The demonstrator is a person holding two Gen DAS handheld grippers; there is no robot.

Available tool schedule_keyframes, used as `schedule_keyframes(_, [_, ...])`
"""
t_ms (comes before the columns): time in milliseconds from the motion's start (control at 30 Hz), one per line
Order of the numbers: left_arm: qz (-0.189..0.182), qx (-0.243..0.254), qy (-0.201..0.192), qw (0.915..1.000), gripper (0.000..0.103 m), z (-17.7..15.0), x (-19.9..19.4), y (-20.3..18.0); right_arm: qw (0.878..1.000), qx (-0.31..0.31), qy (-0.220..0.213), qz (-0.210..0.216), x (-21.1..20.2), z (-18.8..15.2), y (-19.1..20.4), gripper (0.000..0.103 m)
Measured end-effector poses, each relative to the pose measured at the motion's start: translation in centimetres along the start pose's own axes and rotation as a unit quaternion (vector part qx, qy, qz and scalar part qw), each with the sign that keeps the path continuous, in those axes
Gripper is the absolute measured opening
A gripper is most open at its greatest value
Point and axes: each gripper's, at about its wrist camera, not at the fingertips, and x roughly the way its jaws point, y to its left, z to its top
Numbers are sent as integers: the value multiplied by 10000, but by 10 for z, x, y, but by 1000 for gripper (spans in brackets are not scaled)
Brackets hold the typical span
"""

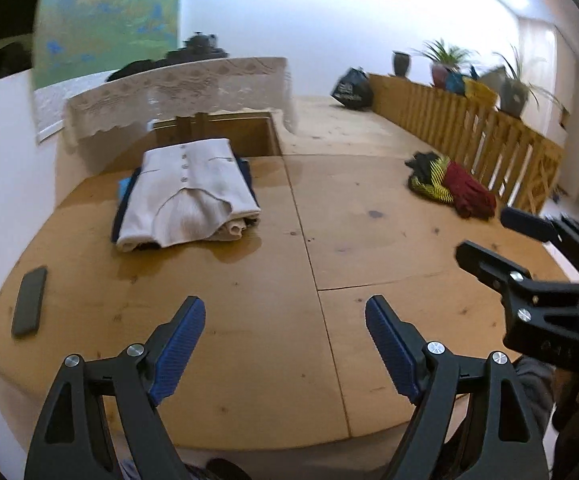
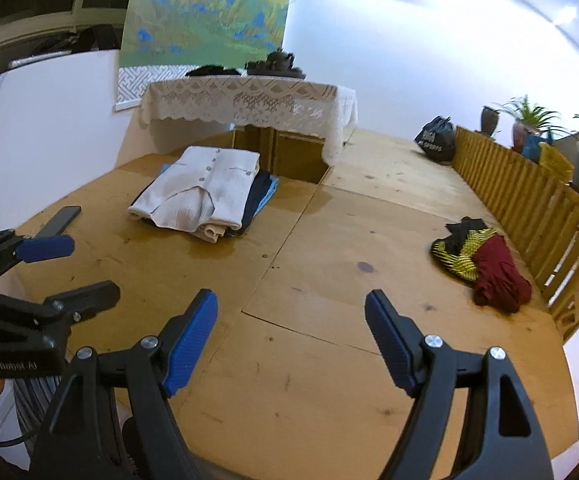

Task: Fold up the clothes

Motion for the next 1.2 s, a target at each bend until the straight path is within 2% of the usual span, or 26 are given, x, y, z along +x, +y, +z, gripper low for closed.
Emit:
schedule_keyframes(67, [34, 38, -2, 10000, 81, -6, -10, -5, 9999, 51, -111, -59, -12, -7, -1, 77])
schedule_keyframes(233, [166, 265, -26, 9995, 81, -25, -29, -17, 9989, 410, -154, 180, -31, -23, -3, 79])
schedule_keyframes(433, [-94, 77, 8, 9999, 81, -39, -48, -16, 9990, 388, -119, 159, -44, -35, 0, 79])
schedule_keyframes(700, [-39, -50, -96, 9999, 81, -41, -64, -12, 9991, 299, -286, 37, -60, -35, 3, 79])
schedule_keyframes(1200, [-79, -22, -137, 9999, 81, -45, -67, -11, 9995, 221, -216, 31, -60, -35, 7, 79])
